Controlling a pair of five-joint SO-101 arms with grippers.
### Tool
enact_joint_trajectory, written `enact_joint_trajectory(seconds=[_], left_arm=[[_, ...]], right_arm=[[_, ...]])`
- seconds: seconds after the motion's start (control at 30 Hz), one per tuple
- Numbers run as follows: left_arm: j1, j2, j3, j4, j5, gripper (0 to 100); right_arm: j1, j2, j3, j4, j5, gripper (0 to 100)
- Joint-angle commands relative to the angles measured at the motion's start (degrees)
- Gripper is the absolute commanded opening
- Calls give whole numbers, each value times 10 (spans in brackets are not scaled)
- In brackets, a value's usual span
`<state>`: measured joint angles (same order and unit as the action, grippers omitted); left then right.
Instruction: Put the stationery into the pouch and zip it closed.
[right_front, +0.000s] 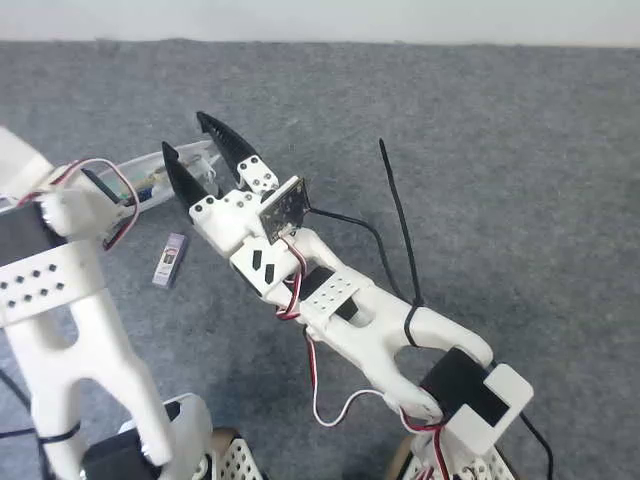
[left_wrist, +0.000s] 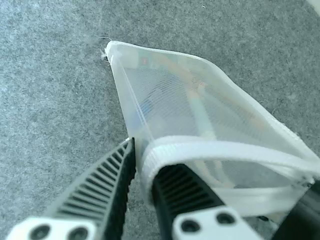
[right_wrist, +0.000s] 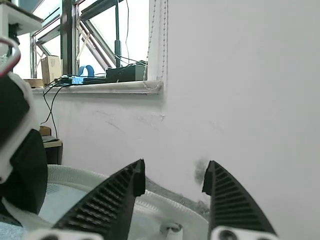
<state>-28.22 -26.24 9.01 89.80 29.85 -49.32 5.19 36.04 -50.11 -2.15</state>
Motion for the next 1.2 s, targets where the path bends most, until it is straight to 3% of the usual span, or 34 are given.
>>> enact_joint_trajectory(seconds=[0.0, 0.2, 0.47, 0.77, 1.03, 1.17], left_arm=[[0, -29, -7, -15, -6, 10], [-47, -33, -12, -16, -4, 10], [-129, -33, -36, -12, 9, 10], [-200, -33, -48, -15, 43, 10], [-302, -33, -67, -16, 79, 10], [-339, -33, -74, -16, 90, 10]], right_arm=[[0, -17, 4, -13, 6, 173], [0, -67, 42, -11, 5, 173], [-4, -75, 33, 91, -29, 173], [-14, -69, 33, 99, -29, 173], [-23, -69, -25, 295, -33, 173], [-31, -69, -69, 400, -84, 173]])
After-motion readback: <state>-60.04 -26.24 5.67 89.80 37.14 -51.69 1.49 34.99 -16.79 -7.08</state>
